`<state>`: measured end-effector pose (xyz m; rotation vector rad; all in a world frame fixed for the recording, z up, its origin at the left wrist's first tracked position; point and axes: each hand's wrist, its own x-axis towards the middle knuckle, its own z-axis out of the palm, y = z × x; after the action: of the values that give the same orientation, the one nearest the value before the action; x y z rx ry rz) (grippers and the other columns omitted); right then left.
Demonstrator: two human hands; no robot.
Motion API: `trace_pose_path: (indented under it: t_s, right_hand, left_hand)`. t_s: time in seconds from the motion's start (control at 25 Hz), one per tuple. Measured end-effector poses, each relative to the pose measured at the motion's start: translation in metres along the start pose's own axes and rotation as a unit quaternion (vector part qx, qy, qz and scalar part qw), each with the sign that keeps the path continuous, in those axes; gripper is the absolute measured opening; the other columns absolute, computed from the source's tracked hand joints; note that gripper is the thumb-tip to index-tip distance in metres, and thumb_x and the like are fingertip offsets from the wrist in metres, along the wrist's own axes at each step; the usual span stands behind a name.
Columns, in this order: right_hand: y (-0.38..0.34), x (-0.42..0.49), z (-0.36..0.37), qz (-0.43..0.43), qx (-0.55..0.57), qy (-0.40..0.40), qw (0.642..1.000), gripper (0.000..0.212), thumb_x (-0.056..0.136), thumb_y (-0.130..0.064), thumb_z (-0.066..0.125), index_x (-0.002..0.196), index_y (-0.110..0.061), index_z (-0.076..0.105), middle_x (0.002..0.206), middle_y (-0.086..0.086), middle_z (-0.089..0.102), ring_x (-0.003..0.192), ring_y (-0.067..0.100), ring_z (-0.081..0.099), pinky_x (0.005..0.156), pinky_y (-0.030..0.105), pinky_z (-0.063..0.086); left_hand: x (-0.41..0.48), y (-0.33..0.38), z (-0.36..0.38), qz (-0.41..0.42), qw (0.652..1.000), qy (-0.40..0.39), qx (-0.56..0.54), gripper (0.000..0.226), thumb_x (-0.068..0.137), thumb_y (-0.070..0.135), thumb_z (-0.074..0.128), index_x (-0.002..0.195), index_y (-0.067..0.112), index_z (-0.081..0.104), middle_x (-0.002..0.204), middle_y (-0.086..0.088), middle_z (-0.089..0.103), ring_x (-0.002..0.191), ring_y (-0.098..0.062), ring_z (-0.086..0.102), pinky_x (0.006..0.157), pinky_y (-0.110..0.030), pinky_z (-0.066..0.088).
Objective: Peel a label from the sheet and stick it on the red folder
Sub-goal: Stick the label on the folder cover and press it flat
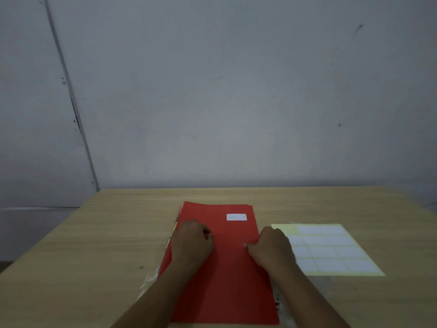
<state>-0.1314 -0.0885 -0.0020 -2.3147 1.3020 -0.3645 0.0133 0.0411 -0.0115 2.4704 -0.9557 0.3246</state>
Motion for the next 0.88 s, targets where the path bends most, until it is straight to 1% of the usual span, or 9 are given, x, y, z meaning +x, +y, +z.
trace_pose_path:
  t_s: [0.08,0.16,0.24,0.36,0.44,0.52,0.6,0.72,0.88]
  right_hand:
    - [-0.003,-0.007,0.000,0.021,-0.011,-0.002,1.000,0.069,0.073,-0.058,0.075,0.119,-0.011,0.056,0.122,0.011,0.054,0.117,0.031,0.054,0.088,0.039,0.050]
    - [-0.009,-0.013,0.000,0.036,-0.025,-0.009,0.999,0.079,0.069,-0.060,0.079,0.125,-0.010,0.053,0.127,0.012,0.049,0.121,0.032,0.051,0.089,0.039,0.049]
    - [-0.014,-0.016,0.003,0.044,-0.038,-0.010,0.998,0.085,0.067,-0.060,0.080,0.128,-0.009,0.051,0.129,0.013,0.046,0.121,0.034,0.048,0.089,0.038,0.048]
    - [-0.018,-0.019,0.004,0.049,-0.050,-0.011,0.997,0.081,0.068,-0.059,0.081,0.127,-0.011,0.054,0.128,0.014,0.046,0.120,0.033,0.047,0.087,0.036,0.047]
    - [-0.019,-0.019,0.004,0.040,-0.061,-0.009,0.997,0.075,0.070,-0.057,0.080,0.124,-0.010,0.056,0.126,0.014,0.050,0.119,0.032,0.048,0.090,0.035,0.046]
    - [-0.020,-0.017,0.002,0.039,-0.057,-0.011,0.998,0.074,0.069,-0.056,0.081,0.122,-0.010,0.057,0.124,0.014,0.055,0.118,0.030,0.051,0.091,0.035,0.046]
    - [-0.020,-0.013,0.001,0.046,-0.049,-0.016,0.998,0.075,0.066,-0.056,0.084,0.120,-0.011,0.059,0.121,0.012,0.061,0.116,0.029,0.054,0.091,0.036,0.047]
    - [-0.016,-0.016,0.004,0.059,-0.008,-0.018,0.998,0.079,0.061,-0.055,0.087,0.120,-0.010,0.059,0.122,0.015,0.058,0.116,0.032,0.055,0.089,0.037,0.048]
    - [-0.012,-0.021,0.010,0.029,-0.016,0.003,0.999,0.074,0.068,-0.054,0.083,0.119,-0.006,0.058,0.126,0.019,0.054,0.120,0.033,0.051,0.096,0.038,0.046]
  left_hand:
    - [-0.003,-0.005,-0.005,-0.037,0.999,0.015,0.036,0.027,0.082,0.035,0.054,0.099,0.030,0.075,0.105,0.005,0.066,0.105,-0.020,0.056,0.086,-0.037,0.043]
    - [-0.006,-0.012,-0.010,-0.074,0.996,0.019,0.041,0.024,0.082,0.036,0.055,0.099,0.030,0.071,0.108,0.003,0.059,0.108,-0.022,0.051,0.086,-0.039,0.040]
    - [-0.009,-0.019,-0.012,-0.099,0.994,0.015,0.038,0.025,0.082,0.038,0.058,0.103,0.026,0.064,0.110,0.000,0.054,0.109,-0.024,0.048,0.087,-0.041,0.040]
    - [-0.014,-0.025,-0.009,-0.120,0.992,0.002,0.025,0.035,0.083,0.044,0.062,0.110,0.023,0.058,0.116,-0.003,0.047,0.114,-0.026,0.044,0.088,-0.044,0.042]
    - [-0.017,-0.026,-0.008,-0.132,0.991,0.004,0.008,0.044,0.083,0.048,0.065,0.117,0.021,0.055,0.120,-0.006,0.044,0.115,-0.028,0.043,0.088,-0.046,0.044]
    - [-0.017,-0.026,-0.010,-0.151,0.988,0.002,-0.006,0.054,0.082,0.049,0.067,0.124,0.019,0.050,0.122,-0.008,0.044,0.116,-0.030,0.045,0.089,-0.048,0.044]
    - [-0.014,-0.027,-0.013,-0.173,0.985,-0.008,-0.017,0.060,0.082,0.051,0.067,0.127,0.017,0.049,0.124,-0.011,0.045,0.117,-0.032,0.047,0.091,-0.048,0.045]
    - [-0.016,-0.031,-0.014,-0.178,0.984,-0.014,-0.020,0.057,0.083,0.051,0.067,0.125,0.014,0.056,0.123,-0.011,0.047,0.117,-0.032,0.047,0.093,-0.047,0.046]
    - [-0.021,-0.033,-0.014,-0.158,0.987,-0.006,-0.014,0.053,0.087,0.048,0.065,0.124,0.012,0.058,0.122,-0.011,0.048,0.116,-0.030,0.047,0.094,-0.045,0.046]
